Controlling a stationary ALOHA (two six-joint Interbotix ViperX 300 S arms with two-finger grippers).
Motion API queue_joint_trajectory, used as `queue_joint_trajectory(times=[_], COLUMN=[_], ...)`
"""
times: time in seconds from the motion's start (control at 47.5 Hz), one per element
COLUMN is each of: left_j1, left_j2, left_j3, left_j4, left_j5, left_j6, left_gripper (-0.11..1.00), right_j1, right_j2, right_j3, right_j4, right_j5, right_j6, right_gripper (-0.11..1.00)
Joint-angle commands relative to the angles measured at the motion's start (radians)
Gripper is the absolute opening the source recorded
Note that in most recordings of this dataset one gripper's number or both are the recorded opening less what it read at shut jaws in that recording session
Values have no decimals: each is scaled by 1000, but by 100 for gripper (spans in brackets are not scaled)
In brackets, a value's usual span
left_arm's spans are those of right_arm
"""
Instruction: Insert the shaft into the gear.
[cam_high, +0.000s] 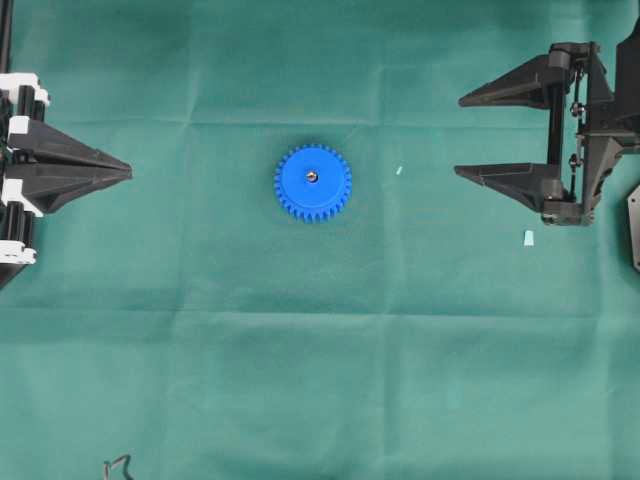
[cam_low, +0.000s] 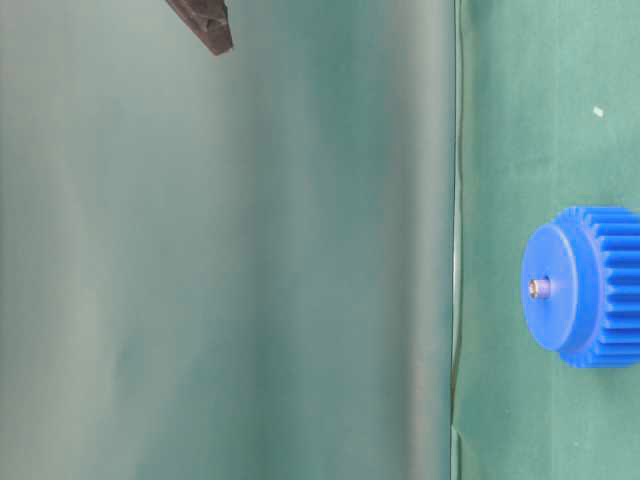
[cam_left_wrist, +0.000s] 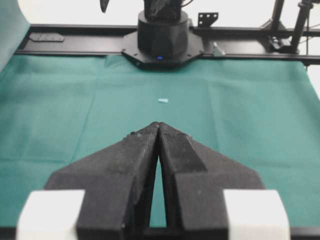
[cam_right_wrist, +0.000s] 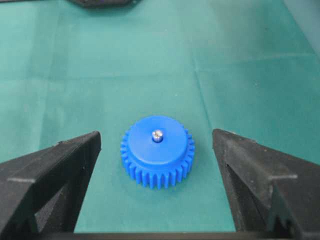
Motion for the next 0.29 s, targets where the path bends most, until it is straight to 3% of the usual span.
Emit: queue_joint_trajectory(times=[0.0,0.274], left_j1=[-2,-2], left_j2=[3,3], left_j3=[-25,-25], left_j4=[2,2], left_j5=[-3,-3], left_j6=[0,0], left_gripper=[0,0], right_j1=[0,0], right_j2=[0,9], right_j3=[-12,-12], right_j4=[3,3], right_j5=[-11,-11], right_j6=[0,0], right_gripper=[94,94])
